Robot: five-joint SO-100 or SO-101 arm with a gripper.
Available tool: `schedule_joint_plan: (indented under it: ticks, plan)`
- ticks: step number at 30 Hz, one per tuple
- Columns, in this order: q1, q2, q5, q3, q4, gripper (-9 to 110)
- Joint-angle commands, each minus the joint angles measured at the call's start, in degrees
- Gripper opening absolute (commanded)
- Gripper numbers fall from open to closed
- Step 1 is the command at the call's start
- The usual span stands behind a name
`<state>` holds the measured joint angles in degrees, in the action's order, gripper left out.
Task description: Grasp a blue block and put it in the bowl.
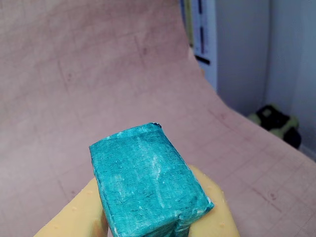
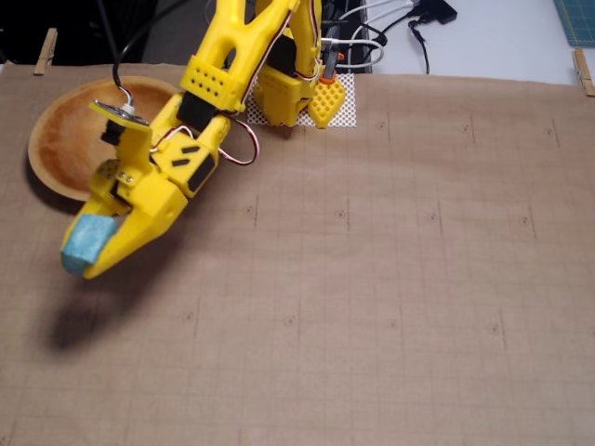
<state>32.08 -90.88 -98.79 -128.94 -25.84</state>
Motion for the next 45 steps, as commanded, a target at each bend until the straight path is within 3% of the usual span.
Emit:
schedule_joint_plan:
  ticks: [1,6,13,18,34,45]
  plan:
    - [3.43,-4.57,0.44,0.88,0.09,0]
    - [7.12,-4.57,0.53,0.62,0.7,0]
    - [10.63,-5.54,11.51,-2.99,0.88,0]
    - [12.66,-5.54,11.87,-4.48,2.46,0]
    - [20.39,-18.98,12.74,-4.22,34.89,0]
    - [25.66,-22.24,12.04,-4.13,44.65,0]
